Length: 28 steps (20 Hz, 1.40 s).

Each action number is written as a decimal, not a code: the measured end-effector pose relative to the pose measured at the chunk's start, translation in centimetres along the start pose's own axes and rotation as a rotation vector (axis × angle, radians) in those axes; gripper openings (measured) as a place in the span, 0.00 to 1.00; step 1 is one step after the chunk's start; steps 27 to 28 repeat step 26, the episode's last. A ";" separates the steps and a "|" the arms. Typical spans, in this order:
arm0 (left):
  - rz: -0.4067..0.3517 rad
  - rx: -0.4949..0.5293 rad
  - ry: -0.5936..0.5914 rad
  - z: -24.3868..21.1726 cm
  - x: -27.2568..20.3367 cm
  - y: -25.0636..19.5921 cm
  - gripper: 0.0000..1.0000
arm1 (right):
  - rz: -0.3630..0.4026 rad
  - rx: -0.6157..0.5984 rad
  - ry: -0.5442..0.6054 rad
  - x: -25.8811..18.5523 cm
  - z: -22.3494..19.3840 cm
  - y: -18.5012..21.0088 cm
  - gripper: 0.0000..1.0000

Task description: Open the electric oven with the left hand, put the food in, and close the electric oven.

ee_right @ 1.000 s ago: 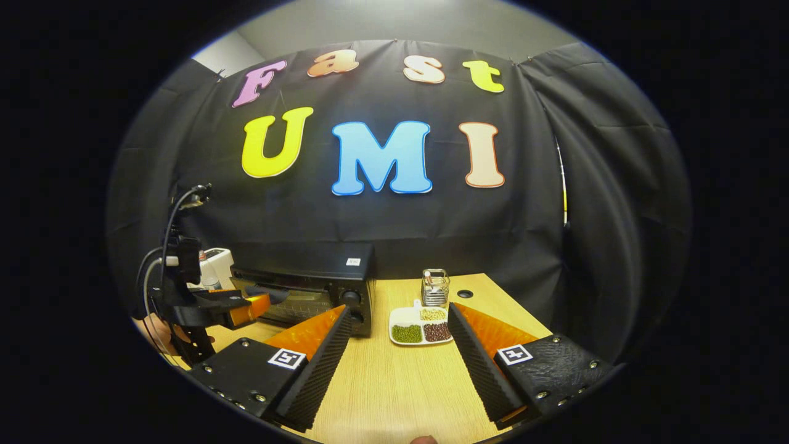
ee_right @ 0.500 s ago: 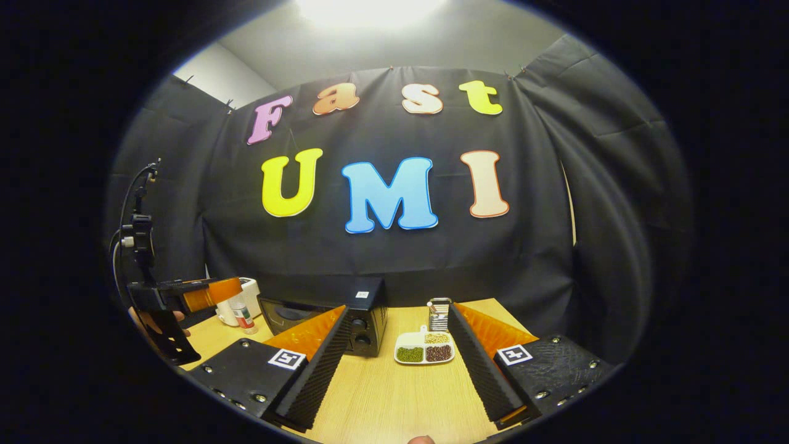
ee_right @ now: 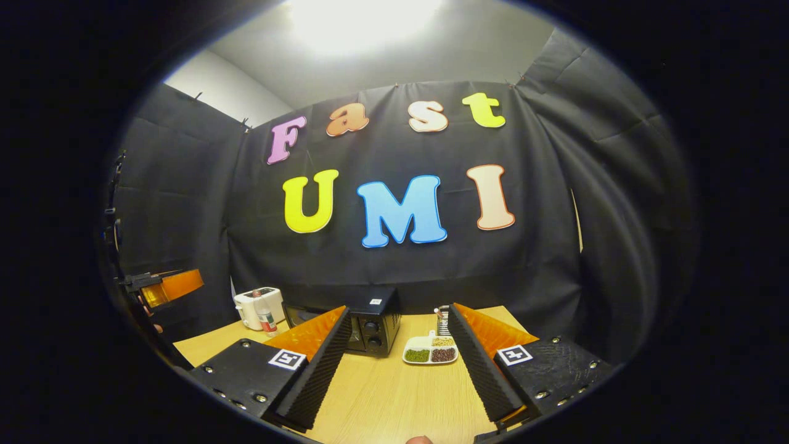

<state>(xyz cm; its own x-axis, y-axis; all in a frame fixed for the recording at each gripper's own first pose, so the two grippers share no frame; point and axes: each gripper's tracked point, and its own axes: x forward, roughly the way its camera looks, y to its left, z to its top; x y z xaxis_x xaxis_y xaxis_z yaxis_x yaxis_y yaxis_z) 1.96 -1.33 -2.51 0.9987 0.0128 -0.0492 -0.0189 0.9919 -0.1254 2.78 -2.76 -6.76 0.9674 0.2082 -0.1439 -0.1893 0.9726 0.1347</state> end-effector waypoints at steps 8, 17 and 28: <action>-0.024 0.024 -0.031 2.4 -3.6 2.5 1.00 | -0.019 -0.002 -0.064 -1.5 1.9 4.1 0.97; -0.027 -0.003 -0.063 3.6 -5.0 4.2 1.00 | -0.014 -0.045 -0.117 -1.6 4.4 7.1 0.97; -0.031 -0.002 -0.057 3.6 -5.1 4.6 1.00 | -0.014 -0.035 -0.123 -2.3 4.4 7.9 0.97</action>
